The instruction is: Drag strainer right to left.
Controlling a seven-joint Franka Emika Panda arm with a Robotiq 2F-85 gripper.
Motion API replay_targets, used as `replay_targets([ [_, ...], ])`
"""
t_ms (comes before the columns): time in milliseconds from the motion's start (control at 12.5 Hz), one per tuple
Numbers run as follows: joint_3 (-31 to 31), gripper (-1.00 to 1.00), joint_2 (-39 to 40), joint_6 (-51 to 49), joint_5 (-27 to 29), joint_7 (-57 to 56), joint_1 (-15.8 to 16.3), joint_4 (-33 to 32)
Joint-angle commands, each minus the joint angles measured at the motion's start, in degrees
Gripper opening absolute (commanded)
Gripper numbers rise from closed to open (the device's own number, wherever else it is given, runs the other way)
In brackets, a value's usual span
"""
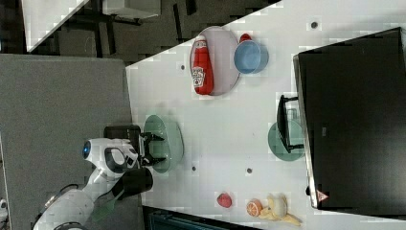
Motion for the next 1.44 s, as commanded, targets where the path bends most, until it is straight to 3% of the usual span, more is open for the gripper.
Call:
replay_targets([
  [80, -5.90, 1.00, -11.59, -11.39, 0.09, -11.61, -1.50, 0.56],
  [640, -22.98, 1.00, -38.16, -35.43, -1.32, -41.49, -4.57, 0.74],
  [1040, -36.15, 1.00, -49.12, -45.61, -14.98, -65.32, -6.87, 0.77],
  [1440, -42.78, 1.00, -53.41, -47.72, -15.51, -67.23, -7.56, 0.49],
])
